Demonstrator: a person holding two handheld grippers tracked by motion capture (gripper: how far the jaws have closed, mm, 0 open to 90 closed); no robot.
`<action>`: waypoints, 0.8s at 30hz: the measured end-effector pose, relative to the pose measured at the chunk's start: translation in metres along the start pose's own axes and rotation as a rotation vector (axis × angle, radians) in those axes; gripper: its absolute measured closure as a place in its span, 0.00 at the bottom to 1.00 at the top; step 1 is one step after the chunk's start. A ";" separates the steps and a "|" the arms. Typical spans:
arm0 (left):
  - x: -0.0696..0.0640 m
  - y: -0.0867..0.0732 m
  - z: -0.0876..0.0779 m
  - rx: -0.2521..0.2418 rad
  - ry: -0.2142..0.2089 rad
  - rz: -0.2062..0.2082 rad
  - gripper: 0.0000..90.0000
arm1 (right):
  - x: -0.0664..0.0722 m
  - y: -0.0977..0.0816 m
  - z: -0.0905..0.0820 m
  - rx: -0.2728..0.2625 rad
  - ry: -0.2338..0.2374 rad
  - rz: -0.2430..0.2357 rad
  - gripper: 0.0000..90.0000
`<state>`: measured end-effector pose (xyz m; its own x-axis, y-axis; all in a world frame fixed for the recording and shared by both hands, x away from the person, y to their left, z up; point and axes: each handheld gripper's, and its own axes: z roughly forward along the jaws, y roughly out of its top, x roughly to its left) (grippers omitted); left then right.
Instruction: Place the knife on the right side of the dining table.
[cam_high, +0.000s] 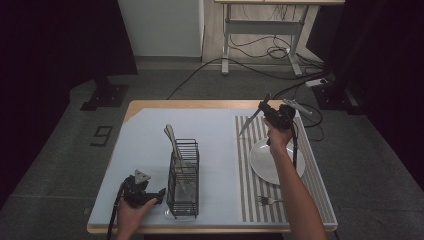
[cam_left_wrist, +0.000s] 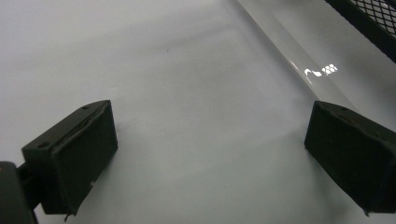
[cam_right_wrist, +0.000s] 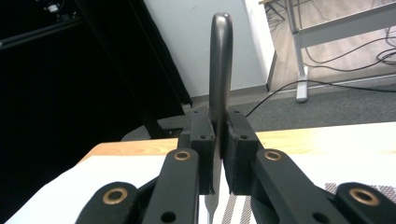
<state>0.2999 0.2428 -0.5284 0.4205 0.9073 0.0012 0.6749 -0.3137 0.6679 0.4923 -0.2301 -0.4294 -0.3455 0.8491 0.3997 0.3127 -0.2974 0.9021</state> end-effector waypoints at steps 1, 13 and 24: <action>0.000 0.000 0.000 0.000 0.000 0.000 0.02 | -0.001 0.001 0.000 -0.005 -0.003 0.002 0.93; 0.000 0.000 0.000 0.000 0.000 0.000 0.02 | -0.014 0.004 0.007 -0.030 -0.032 0.015 0.93; 0.000 0.000 0.000 0.000 0.000 0.000 0.02 | -0.022 -0.004 0.010 -0.044 -0.064 0.045 0.93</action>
<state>0.2999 0.2428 -0.5284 0.4206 0.9072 0.0011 0.6749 -0.3137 0.6679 0.5073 -0.2438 -0.4438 -0.2738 0.8603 0.4300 0.2866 -0.3538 0.8903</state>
